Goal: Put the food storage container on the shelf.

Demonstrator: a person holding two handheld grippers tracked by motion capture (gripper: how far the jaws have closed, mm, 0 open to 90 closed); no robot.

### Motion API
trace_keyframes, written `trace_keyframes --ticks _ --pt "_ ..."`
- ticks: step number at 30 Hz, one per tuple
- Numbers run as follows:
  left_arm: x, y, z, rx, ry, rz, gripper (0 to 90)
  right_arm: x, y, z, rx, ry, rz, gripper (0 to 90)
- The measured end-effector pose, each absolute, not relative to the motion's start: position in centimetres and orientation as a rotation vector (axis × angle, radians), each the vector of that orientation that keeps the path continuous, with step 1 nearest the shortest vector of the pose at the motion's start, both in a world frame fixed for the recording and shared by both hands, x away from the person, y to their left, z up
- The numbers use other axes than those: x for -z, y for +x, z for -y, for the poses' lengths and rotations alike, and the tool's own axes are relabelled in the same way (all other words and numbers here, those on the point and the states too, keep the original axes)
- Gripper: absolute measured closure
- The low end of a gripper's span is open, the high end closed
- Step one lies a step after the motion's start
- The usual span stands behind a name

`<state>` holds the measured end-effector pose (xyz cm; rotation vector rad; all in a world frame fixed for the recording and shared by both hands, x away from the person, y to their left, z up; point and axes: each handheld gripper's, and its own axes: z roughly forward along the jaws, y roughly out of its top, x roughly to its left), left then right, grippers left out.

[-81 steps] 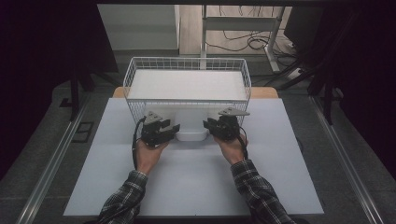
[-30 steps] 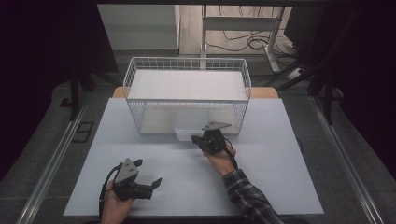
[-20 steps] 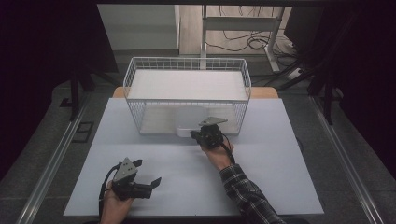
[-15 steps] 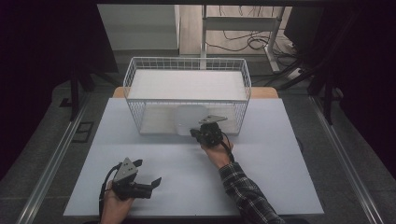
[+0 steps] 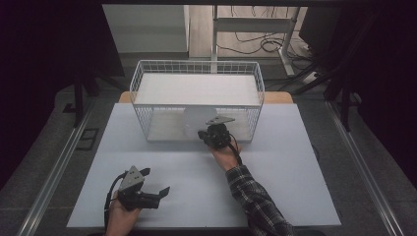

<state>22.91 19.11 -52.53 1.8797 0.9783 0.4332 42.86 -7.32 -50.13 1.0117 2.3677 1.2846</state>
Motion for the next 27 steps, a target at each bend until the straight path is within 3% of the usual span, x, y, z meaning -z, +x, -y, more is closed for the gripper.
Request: trace_keyframes --ticks 15,27 --pt "52.6 23.0 -19.3 -0.411 1.862 -0.977 1.8 50.0 43.4 6.9 -1.243 0.994 -2.386 87.2" --pt "52.7 23.1 -19.4 -0.374 1.847 -0.983 1.7 49.6 42.2 7.2 -1.243 0.939 -2.417 67.7"
